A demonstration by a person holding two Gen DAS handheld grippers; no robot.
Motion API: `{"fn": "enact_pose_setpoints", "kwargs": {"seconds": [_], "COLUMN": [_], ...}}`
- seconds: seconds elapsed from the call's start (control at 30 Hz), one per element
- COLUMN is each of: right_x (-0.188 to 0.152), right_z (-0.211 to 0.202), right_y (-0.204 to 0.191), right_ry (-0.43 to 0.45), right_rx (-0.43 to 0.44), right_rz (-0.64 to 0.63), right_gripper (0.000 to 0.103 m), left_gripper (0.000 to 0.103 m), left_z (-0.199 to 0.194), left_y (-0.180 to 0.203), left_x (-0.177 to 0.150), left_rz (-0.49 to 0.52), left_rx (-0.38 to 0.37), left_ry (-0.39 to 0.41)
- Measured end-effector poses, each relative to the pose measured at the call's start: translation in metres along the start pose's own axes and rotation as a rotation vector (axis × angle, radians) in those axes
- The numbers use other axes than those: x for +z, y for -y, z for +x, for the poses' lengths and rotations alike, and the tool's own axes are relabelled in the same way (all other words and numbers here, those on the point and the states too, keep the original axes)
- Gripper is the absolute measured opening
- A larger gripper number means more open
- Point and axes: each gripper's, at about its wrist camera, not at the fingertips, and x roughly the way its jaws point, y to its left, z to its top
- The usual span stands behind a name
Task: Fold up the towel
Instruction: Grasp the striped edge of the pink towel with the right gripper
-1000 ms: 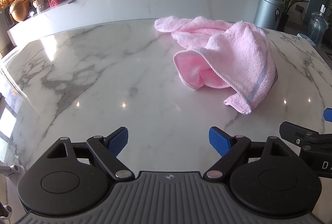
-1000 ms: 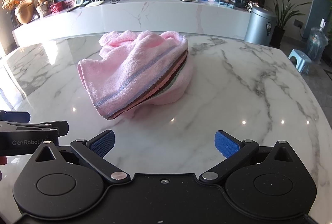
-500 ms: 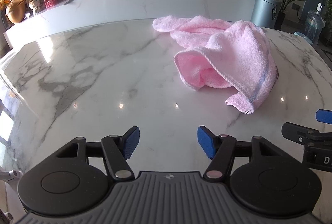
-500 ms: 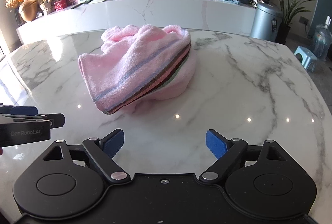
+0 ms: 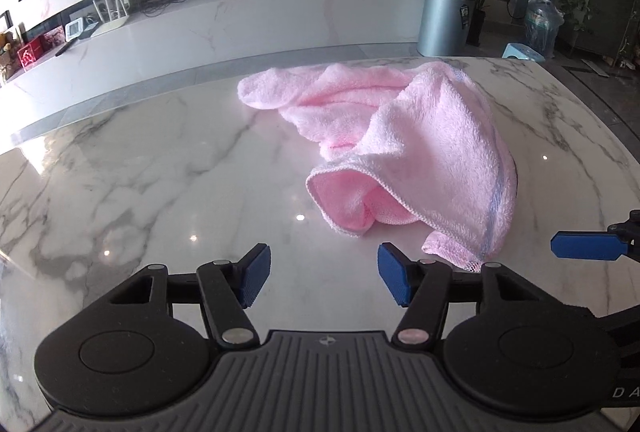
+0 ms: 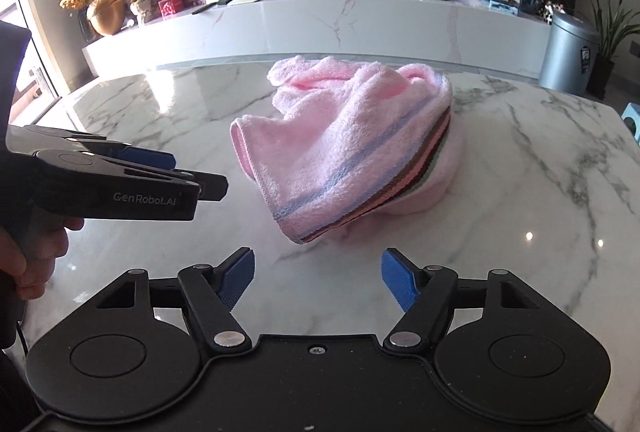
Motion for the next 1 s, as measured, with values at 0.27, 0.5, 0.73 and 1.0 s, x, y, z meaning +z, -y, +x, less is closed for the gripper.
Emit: {"fn": "enact_pose_setpoints", "kwargs": {"seconds": [0.27,0.5,0.73,1.0], "right_x": [0.007,0.012,0.014,0.028], "right_z": [0.022,0.038,0.035,-0.002], "right_y": [-0.004,0.002,0.009,0.02], "right_ry": [-0.036,-0.044,-0.059,-0.014], "right_rx": [-0.007,-0.005,-0.022,-0.059], "right_rz": [0.015,0.063,0.085,0.066], "right_gripper": [0.055,0.037,0.011,0.01], "left_gripper": [0.052,0.033,0.007,0.006], "left_z": [0.028,0.048,0.042,0.004], "left_y": [-0.006,-0.012,-0.012,-0.014], "left_x": [0.009,0.013,0.018,0.031], "left_rz": [-0.013,-0.035,-0.009,0.021], "left_rx": [-0.052,-0.072,-0.011,0.051], "left_ry": [-0.021,-0.038,-0.013,0.027]}}
